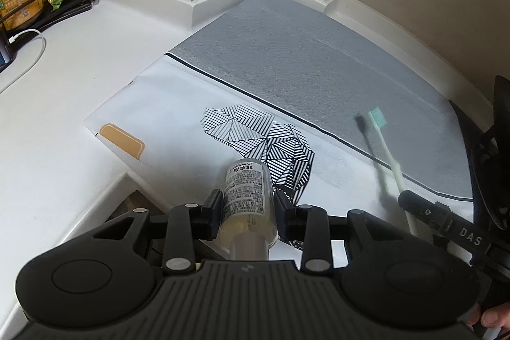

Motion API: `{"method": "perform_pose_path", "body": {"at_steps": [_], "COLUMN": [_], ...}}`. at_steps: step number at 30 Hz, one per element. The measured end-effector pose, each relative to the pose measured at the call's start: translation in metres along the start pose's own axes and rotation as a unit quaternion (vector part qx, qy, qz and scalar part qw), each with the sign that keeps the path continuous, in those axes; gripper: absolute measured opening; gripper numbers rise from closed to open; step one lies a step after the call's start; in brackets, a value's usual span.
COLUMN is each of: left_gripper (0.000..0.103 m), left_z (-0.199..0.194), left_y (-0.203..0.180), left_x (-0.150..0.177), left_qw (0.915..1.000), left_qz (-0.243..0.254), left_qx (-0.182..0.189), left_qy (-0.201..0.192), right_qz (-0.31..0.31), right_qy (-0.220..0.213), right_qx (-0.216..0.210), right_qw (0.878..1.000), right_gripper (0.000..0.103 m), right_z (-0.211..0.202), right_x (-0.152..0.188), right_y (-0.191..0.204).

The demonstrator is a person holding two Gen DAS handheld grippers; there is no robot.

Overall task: Collect trash
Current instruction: 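Carry the bottle and toothbrush down toward the trash bin with both tools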

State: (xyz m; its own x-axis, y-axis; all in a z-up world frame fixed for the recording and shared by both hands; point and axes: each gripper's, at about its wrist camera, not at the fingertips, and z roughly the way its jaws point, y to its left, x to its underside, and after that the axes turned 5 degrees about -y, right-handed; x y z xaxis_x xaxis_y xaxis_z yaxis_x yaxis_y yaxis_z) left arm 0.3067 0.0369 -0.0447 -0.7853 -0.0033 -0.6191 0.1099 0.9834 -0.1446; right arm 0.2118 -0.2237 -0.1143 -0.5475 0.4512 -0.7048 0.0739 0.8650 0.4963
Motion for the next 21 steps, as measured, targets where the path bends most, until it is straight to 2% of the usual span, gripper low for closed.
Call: {"method": "perform_pose_path", "body": {"at_steps": [9,15,21], "left_gripper": [0.038,0.038,0.038], "left_z": [-0.038,-0.071,-0.104], "left_y": [0.002,0.005,0.019], "left_x": [0.014,0.028,0.058], "left_qw": [0.9993,0.9981,0.9972], "left_qz": [0.0,-0.003,-0.004], "left_qx": [0.028,0.042,0.054], "left_qy": [-0.025,-0.046,-0.052], "right_qz": [-0.033,-0.056,-0.087], "right_qy": [-0.037,-0.039,-0.03], "right_qx": [-0.03,-0.067,-0.11], "right_qw": [0.998,0.995,0.99], "right_gripper": [0.013,0.013,0.013], "right_z": [-0.039,-0.066,-0.096], "right_x": [0.0,0.01,0.031], "right_y": [0.023,0.045,0.075]}}
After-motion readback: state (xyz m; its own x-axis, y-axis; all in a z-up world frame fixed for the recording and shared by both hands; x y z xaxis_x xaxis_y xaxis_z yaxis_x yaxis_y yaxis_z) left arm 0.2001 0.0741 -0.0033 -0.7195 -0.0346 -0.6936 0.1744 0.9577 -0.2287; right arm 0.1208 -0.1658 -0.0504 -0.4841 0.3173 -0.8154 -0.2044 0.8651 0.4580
